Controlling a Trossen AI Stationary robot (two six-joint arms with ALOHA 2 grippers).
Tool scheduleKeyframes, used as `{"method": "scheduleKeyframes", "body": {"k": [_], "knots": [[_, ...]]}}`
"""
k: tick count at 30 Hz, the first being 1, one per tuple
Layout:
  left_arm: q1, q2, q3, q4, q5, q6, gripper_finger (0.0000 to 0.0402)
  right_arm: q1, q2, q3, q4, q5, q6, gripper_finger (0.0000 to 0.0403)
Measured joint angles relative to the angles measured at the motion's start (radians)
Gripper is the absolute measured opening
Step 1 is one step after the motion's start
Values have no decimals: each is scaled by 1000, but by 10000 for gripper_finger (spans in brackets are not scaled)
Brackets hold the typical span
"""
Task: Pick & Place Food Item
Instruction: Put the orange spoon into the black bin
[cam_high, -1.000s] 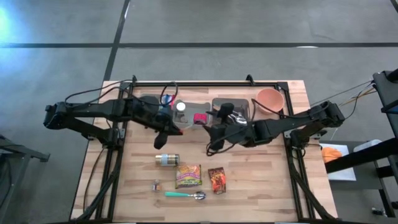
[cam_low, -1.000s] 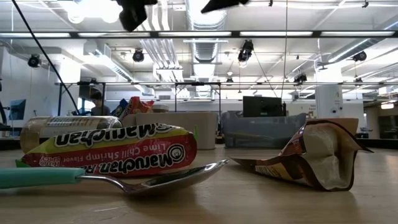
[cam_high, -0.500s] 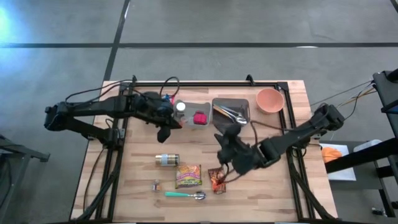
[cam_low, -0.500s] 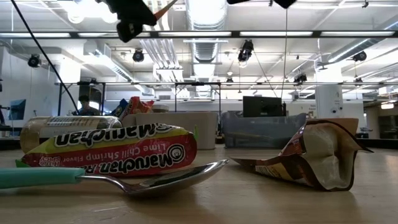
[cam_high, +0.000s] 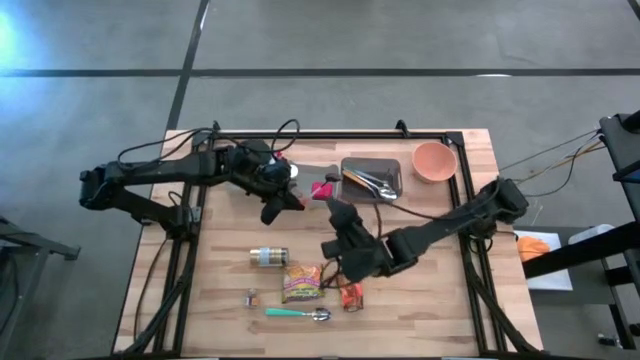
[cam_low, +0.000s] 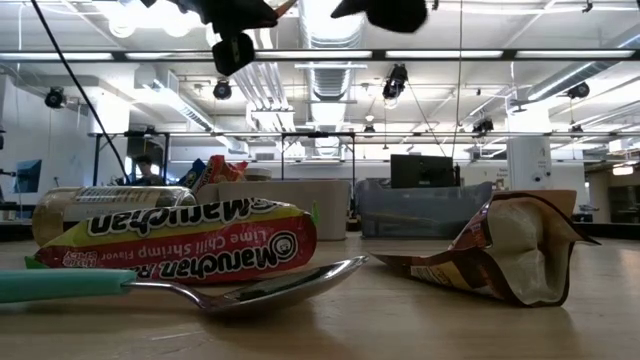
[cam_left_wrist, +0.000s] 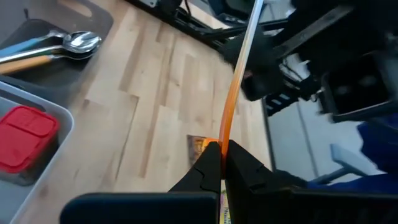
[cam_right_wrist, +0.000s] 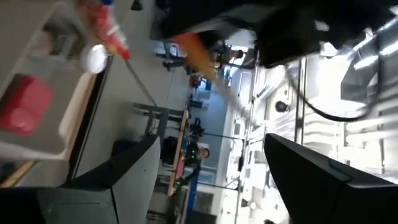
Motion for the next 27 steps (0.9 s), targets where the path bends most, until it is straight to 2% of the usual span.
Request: {"method": "scheduleKeyframes", "body": {"k": [6,12,27], "knots": [[17,0,0,14,64,-37,0,-17,-3,101,6,-35,-20,288],[28,0,0,46,117,-77,0,-22,-3,104,1,-162,-130,288],[28,5,2,69,176,-119,0,-100,1,88,11,-195,-182,285]]}}
